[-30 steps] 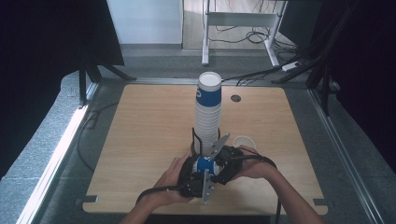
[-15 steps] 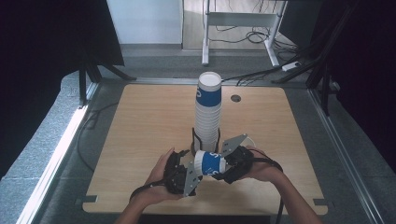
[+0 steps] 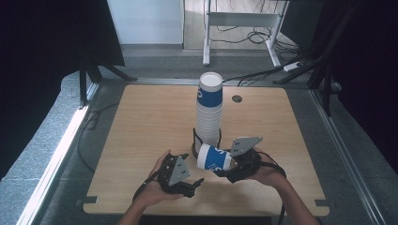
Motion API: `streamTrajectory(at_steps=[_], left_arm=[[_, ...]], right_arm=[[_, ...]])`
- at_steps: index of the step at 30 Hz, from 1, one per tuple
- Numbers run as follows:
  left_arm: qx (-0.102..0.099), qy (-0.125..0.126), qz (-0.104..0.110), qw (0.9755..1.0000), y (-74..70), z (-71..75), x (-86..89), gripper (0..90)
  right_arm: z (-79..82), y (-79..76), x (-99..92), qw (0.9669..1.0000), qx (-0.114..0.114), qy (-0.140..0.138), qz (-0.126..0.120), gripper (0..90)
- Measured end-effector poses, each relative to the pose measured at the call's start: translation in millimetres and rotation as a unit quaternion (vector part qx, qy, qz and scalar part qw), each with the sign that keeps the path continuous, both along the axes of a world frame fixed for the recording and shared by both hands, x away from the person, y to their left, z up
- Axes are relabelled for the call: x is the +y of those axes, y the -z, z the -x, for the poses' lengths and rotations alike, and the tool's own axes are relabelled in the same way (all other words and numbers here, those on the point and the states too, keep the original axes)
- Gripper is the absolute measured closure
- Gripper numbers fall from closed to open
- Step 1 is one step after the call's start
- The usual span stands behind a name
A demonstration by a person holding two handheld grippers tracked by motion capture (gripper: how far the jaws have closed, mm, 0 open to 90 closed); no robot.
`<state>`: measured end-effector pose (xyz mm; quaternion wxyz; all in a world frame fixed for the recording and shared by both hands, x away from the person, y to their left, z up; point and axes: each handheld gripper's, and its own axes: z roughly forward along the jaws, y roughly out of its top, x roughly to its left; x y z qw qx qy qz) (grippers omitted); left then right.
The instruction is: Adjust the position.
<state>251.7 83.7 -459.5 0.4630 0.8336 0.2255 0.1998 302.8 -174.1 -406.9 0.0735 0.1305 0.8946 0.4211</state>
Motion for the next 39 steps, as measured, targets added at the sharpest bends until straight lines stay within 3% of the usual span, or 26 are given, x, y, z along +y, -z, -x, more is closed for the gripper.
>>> streamTrajectory(at_steps=[2,5,9,14,20,23,26,28,33,39], left_arm=[[0.026,0.005,0.028,0.9992,-0.2,-1.6,3.6,8.6],[0.057,0.013,0.064,0.9962,0.7,-3.8,6.6,8.8],[0.091,0.023,0.108,0.9897,1.0,-6.9,9.2,8.8],[0.127,0.035,0.16,0.9782,-0.9,-10.8,10.6,8.8],[0.163,0.04,0.214,0.9623,-3.1,-16.4,10.5,8.8],[0.176,0.042,0.242,0.9532,-4.1,-19.6,11.6,8.8],[0.186,0.048,0.261,0.9461,-5.0,-22.6,12.4,8.8],[0.189,0.049,0.266,0.944,-4.5,-24.8,12.1,8.8],[0.206,0.051,0.288,0.9341,-3.4,-30.1,10.8,8.7],[0.214,0.057,0.306,0.926,-1.7,-33.8,9.3,7.6]], right_arm=[[1.8,1.7,-1.4,0.9998,-0.008,0.005,-0.016,27.9],[4.8,4.4,-2.6,0.999,-0.017,0.018,-0.038,27.9],[8.4,8.3,-3.8,0.9965,-0.026,0.035,-0.071,27.9],[14.7,13.8,-3.7,0.9914,-0.039,0.056,-0.112,27.9],[21.4,23.1,0.6,0.9839,-0.052,0.069,-0.156,27.9],[23.3,27.9,1.8,0.9807,-0.055,0.073,-0.173,28.0],[25.1,33.5,3.7,0.9797,-0.054,0.071,-0.179,28.0],[26.8,36.7,5.4,0.9793,-0.058,0.069,-0.181,28.1],[29.4,40.7,9.5,0.9791,-0.063,0.066,-0.182,28.2],[30.6,43.5,14.7,0.9799,-0.068,0.06,-0.178,28.4]])
